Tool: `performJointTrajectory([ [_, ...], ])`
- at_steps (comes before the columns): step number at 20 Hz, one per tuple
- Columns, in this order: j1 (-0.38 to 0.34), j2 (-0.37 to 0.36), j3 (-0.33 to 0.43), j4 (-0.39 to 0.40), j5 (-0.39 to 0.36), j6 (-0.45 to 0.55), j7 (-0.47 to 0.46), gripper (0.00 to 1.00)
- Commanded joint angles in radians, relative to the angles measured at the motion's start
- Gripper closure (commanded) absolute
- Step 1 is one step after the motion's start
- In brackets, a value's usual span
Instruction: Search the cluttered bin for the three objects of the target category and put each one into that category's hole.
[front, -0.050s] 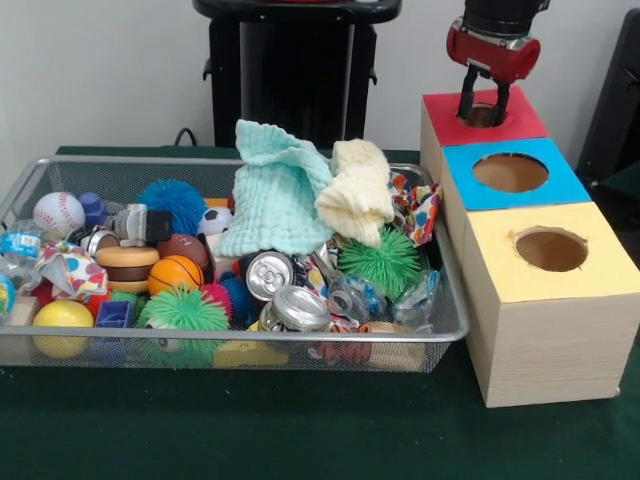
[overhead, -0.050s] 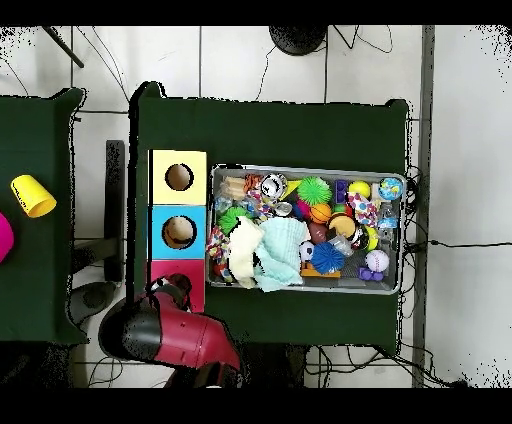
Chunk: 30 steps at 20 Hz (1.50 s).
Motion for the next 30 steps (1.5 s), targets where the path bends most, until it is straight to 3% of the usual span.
performJointTrajectory([
  [1,-0.136,-0.084,-0.177,-0.023,-0.157,0.197,-0.068,0.0],
  [6,-0.171,-0.137,-0.161,-0.041,-0.161,0.283,-0.023,0.0],
  [10,-0.186,-0.175,-0.133,-0.009,-0.142,0.294,0.012,0.0],
  [12,-0.161,-0.183,-0.129,0.026,-0.091,0.285,0.104,0.0],
  [14,-0.092,-0.186,-0.152,0.042,-0.055,0.284,0.209,0.0],
  [16,-0.064,-0.2,-0.147,0.055,-0.034,0.279,0.245,0.0],
  [19,-0.068,-0.187,-0.096,0.101,0.016,0.17,0.254,0.0],
  [21,-0.073,-0.143,-0.043,0.155,0.044,0.024,0.264,0.0],
  [23,-0.091,-0.101,-0.011,0.181,0.038,-0.059,0.249,0.0],
  [26,-0.091,-0.063,-0.006,0.19,0.039,-0.108,0.239,0.0],
  [29,-0.052,-0.018,-0.057,0.17,0.015,-0.112,0.198,0.0],
  [30,-0.09,-0.028,-0.021,0.184,0.002,-0.095,0.155,1.0],
])
